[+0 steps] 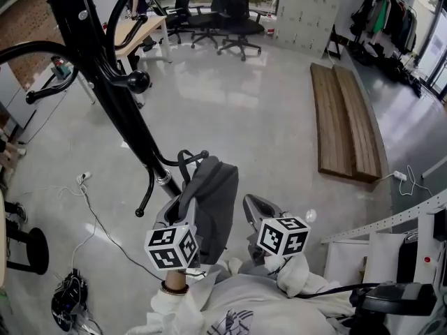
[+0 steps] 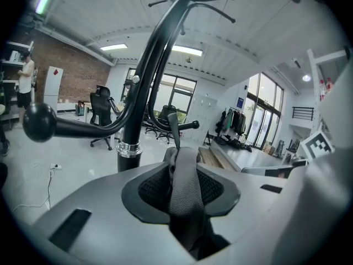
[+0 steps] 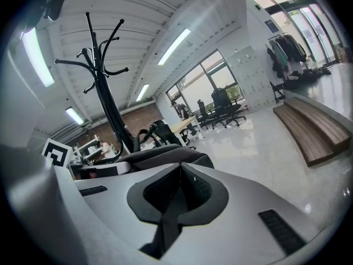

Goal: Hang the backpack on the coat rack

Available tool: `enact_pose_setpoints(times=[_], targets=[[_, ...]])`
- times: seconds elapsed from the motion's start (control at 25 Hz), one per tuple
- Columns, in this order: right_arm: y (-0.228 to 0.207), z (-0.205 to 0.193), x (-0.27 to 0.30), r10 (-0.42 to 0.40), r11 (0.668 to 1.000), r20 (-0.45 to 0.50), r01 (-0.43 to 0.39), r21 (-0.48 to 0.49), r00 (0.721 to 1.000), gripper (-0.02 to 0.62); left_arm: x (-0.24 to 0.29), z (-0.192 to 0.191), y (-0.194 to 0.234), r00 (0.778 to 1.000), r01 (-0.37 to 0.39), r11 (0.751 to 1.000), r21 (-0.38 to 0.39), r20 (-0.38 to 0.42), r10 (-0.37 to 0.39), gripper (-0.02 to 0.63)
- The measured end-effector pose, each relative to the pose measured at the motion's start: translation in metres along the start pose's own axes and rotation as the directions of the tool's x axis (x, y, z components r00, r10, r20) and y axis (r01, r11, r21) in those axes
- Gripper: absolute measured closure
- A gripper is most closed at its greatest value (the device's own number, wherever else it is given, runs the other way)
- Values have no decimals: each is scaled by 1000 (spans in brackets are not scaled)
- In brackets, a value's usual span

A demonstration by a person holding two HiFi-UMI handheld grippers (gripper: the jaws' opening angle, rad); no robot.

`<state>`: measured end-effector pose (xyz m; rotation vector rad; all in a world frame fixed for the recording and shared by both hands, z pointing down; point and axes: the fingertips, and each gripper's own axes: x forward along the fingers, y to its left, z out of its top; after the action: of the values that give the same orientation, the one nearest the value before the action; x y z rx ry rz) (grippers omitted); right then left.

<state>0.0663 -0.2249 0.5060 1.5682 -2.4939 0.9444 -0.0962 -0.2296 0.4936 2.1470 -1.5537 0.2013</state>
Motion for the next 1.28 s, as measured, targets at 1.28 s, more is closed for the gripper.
enact_pose_setpoints(times=[1.28], targets=[[10, -18, 12, 20, 1000, -55, -20, -9, 998, 583, 17, -33, 31, 999, -48, 998, 37, -21, 49, 500]])
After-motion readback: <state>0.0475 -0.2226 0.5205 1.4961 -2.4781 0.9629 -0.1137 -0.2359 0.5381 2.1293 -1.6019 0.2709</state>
